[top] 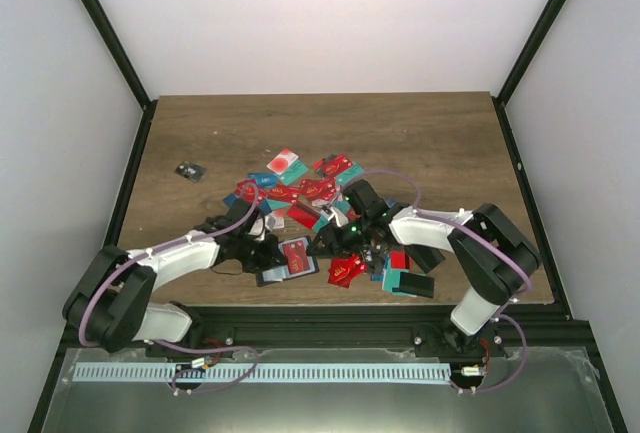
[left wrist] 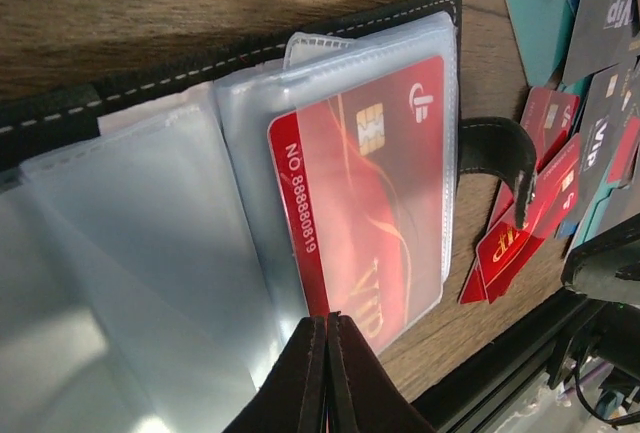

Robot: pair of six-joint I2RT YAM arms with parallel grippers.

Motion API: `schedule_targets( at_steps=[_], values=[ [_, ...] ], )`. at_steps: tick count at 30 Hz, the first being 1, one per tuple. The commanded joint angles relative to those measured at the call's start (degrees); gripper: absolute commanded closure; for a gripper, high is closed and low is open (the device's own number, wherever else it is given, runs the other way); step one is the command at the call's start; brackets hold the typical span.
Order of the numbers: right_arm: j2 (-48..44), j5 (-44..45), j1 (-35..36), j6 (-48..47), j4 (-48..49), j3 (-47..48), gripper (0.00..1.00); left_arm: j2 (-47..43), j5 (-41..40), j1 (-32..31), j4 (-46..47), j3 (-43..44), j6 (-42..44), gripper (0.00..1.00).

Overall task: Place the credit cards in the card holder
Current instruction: Insert the credit card into the card holder.

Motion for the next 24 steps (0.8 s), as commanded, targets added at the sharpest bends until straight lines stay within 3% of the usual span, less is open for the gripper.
schedule_targets(
  at_steps=[1, 9, 24],
  values=[
    [1.4, -1.0, 0.5, 0.3, 1.2, 2.5, 0.57, 2.1, -0.3, -0.5, 3.5, 1.1, 1.2, 0.96],
    [3.5, -1.2, 0.5, 0.3, 1.7, 3.3, 0.58, 8.2, -1.1, -0.7, 5.2, 0.5, 4.0, 0.96],
    [6.9, -0.3, 1.3, 0.1, 1.5, 5.0, 0.57, 8.6, -0.7, -0.8, 5.6, -0.2, 4.8, 0.96]
  ],
)
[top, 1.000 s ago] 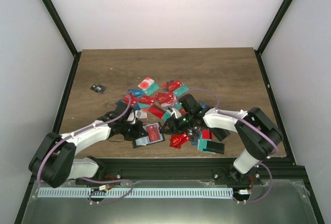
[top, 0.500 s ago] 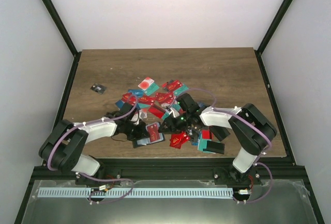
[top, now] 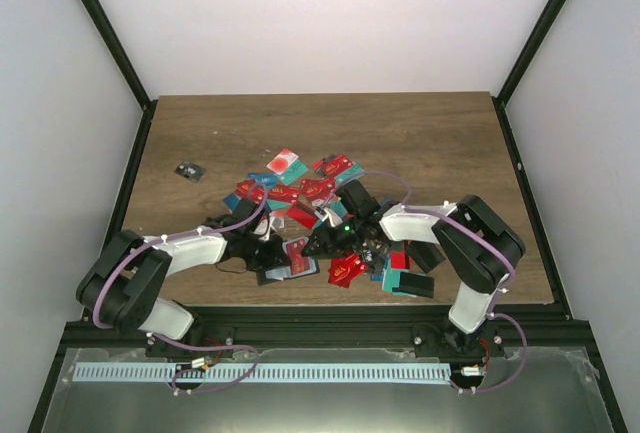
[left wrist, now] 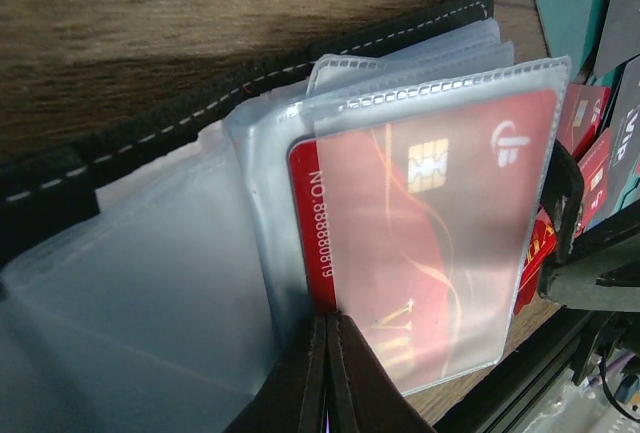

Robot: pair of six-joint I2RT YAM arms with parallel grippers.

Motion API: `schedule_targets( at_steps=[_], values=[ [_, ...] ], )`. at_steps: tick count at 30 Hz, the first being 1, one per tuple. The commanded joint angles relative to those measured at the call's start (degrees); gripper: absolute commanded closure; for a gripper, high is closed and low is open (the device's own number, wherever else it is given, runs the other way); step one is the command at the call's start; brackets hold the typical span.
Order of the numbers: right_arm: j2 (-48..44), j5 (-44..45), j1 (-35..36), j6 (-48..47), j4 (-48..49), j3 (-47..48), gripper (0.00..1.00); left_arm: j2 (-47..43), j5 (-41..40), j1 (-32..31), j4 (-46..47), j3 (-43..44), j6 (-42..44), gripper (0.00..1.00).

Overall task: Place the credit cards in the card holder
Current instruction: Insert the credit card into the card holder.

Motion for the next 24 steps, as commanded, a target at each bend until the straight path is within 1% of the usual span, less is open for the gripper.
schedule_targets(
  at_steps=[1, 13, 24],
  values=[
    [1.2, 0.9, 0.5, -0.6, -0.5, 2.0, 0.57, 1.8, -1.8, -0.5, 0.8, -0.8, 1.5, 0.96],
    [3.3, 0.5, 1.5, -0.3, 0.4, 2.8, 0.57, 2.0, -1.4, -0.5, 0.9, -0.9, 1.9, 0.96],
    [3.1, 0.7, 2.6, 0.3, 0.0, 4.0, 0.58, 2.2, -1.3, -0.5, 0.8, -0.8, 2.3, 0.96]
  ],
)
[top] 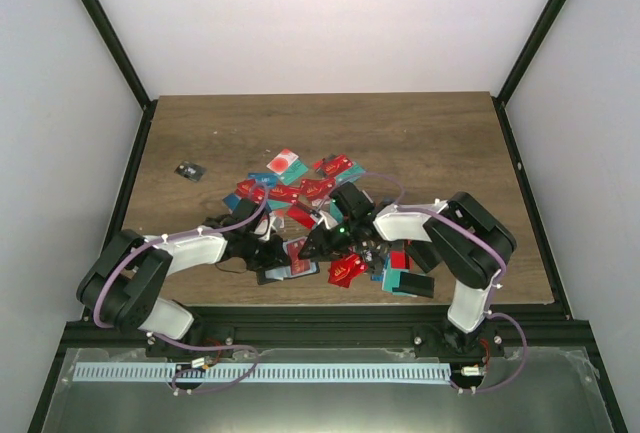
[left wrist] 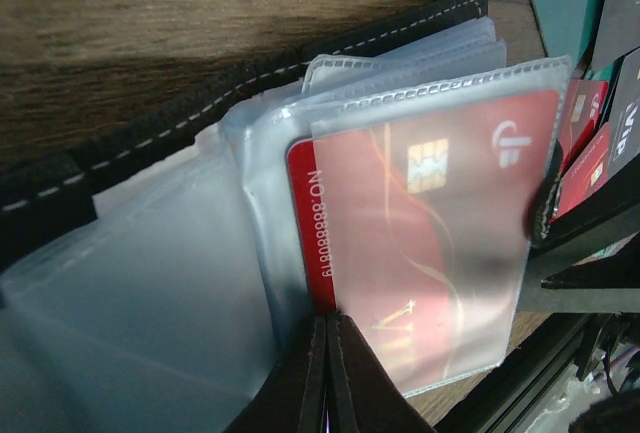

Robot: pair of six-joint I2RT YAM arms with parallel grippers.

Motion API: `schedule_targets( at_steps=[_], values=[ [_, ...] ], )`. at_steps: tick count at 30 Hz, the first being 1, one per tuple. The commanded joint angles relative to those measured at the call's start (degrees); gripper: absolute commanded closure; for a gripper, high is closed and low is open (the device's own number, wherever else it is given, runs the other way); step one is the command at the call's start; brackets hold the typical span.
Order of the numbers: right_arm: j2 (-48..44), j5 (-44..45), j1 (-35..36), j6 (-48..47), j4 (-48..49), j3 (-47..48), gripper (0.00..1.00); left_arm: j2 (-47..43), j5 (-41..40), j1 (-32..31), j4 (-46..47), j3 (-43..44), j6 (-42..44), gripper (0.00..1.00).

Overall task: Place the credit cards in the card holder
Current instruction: Insert the credit card into the card holder.

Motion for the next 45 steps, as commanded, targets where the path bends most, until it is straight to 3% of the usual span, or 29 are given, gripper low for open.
schedule_targets(
  at_steps=[1, 12, 18, 31, 36, 42, 45],
  values=[
    [0.3, 0.3, 1.5, 0.0, -0.2, 2.8, 0.58, 1.9, -1.6, -0.5, 0.6, -0.8, 1.2, 0.96],
    [1.4, 0.3, 2.2, -0.4, -1.5, 4.8, 0.58, -0.5, -2.4, -0.5, -3.1, 2.0, 1.2, 0.96],
    [2.3, 0.2, 2.4, -0.5, -1.8, 5.3, 0.58, -6.2, -4.9, -0.5, -10.5, 6.0, 1.3, 0.83],
    [2.8, 0.9, 4.8, -0.2, -5.0, 9.2, 0.59, -17.7, -11.5, -0.2, -22.9, 10.5, -1.6, 0.67],
    [4.6, -0.9, 7.3, -1.6, -7.2, 15.9, 0.56, -23.4, -16.3, 0.1, -30.3, 14.0, -2.5, 0.64],
    [5.6, -11.3, 11.0, -5.7, -4.0, 28.3, 0.48, -31.3, -22.6, 0.6, -40.1, 19.6, -6.0, 0.6],
    [3.3, -9.7, 11.1, -6.8, -5.4, 33.9, 0.45, -35.0, -23.9, 0.7, -42.9, 22.2, -7.6, 0.58]
  ],
)
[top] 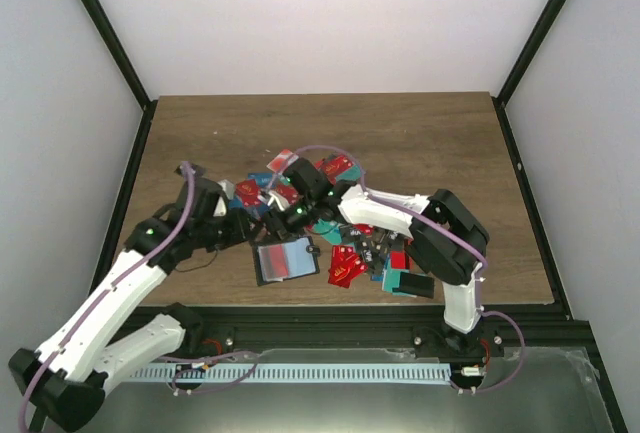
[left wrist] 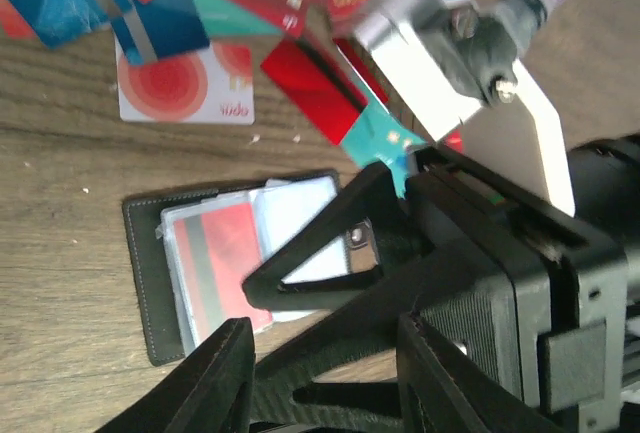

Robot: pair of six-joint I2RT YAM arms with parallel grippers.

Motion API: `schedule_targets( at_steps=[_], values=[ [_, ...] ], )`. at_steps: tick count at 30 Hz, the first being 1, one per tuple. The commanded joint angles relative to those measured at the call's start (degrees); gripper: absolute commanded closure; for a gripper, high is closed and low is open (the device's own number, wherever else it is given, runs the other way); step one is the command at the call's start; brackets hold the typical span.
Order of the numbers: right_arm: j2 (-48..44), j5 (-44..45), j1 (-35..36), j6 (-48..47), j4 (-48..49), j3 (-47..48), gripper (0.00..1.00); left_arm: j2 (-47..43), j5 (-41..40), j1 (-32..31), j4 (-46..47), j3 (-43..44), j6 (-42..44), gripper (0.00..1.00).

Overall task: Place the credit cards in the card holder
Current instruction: Insert the credit card into the card holder.

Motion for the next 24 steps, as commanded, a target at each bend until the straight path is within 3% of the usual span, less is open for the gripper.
schedule_targets(
  at_steps=[1, 5, 9, 15, 19, 24],
  values=[
    [-4.4, -3.7, 2.3, -4.3, 1.2, 11.2, 0.44, -4.2, -2.8, -0.2, -5.9, 3.8, -3.2, 0.58],
    [-8.8, 5.7, 2.2, -6.7, -4.2, 15.0, 0.4, -7.1, -1.7, -0.2, -6.4, 5.9, -3.1, 0.57],
    [-16.7, 16.9, 1.5, -5.2, -5.9, 10.5, 0.34, -7.2, 1.9, -0.2, -3.9, 6.0, -0.5, 0.57],
    [-32.5, 29.3, -1.5, 5.9, -0.4, -12.2, 0.24, -3.5, 12.1, -0.6, 5.2, 2.7, 3.5, 0.6],
    [-42.1, 35.3, -4.1, 15.2, -4.2, -24.2, 0.22, 1.8, 16.1, -3.3, 13.3, -0.1, 4.3, 0.66],
    [-53.3, 35.7, -7.3, 23.9, -5.5, -37.4, 0.2, 12.3, 17.5, -9.3, 19.7, 0.5, 6.7, 0.69]
  ],
)
